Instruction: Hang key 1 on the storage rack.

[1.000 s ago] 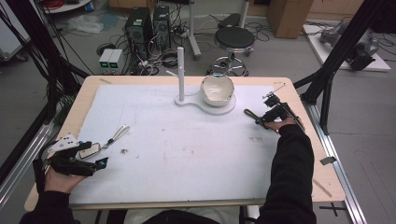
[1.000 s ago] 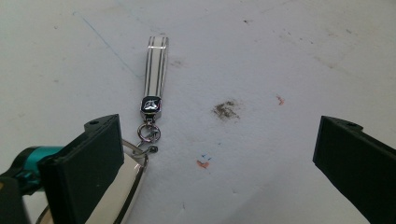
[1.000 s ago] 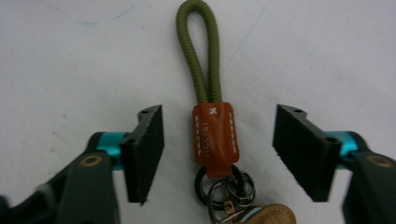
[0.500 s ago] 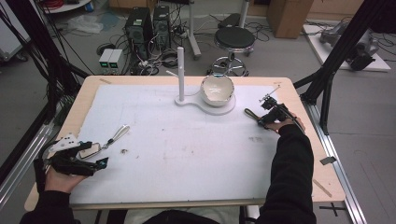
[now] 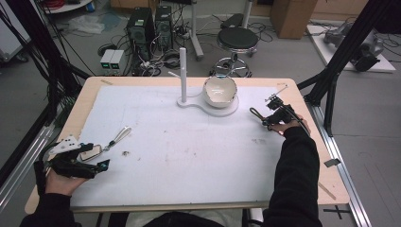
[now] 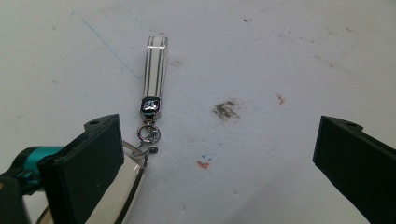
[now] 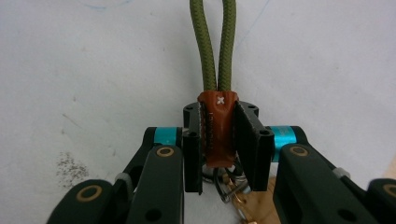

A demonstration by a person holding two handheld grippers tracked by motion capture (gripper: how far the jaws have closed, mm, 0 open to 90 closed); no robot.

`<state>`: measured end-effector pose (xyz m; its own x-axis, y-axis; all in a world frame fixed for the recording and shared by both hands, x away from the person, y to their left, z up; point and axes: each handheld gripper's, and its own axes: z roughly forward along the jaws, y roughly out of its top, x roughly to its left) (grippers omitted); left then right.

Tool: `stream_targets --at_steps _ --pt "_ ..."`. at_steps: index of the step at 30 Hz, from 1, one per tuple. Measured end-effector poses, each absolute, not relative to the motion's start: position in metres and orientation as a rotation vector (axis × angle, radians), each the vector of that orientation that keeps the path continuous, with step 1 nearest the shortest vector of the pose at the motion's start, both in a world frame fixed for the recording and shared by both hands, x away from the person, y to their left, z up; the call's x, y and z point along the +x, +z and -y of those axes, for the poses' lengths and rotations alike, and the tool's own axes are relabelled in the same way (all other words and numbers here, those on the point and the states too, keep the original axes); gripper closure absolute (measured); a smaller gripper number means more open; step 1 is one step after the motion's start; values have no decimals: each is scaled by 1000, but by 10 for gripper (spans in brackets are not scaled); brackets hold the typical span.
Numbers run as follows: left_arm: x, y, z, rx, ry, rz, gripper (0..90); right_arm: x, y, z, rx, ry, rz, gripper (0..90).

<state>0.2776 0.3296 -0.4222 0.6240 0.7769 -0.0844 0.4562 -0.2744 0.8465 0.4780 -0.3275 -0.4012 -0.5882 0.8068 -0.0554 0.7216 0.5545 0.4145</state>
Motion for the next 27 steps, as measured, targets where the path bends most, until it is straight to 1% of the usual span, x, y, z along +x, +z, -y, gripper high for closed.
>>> stream_targets --at_steps 14,22,27 --pt "278 -422 -331 1906 439 -973 23 454 -366 321 1224 723 -2480 731" --pt "279 -422 -329 1901 438 -969 23 445 -353 311 1197 767 -2483 730" --pt "280 -422 -329 1902 435 -969 23 441 -338 297 1138 773 -2496 730"
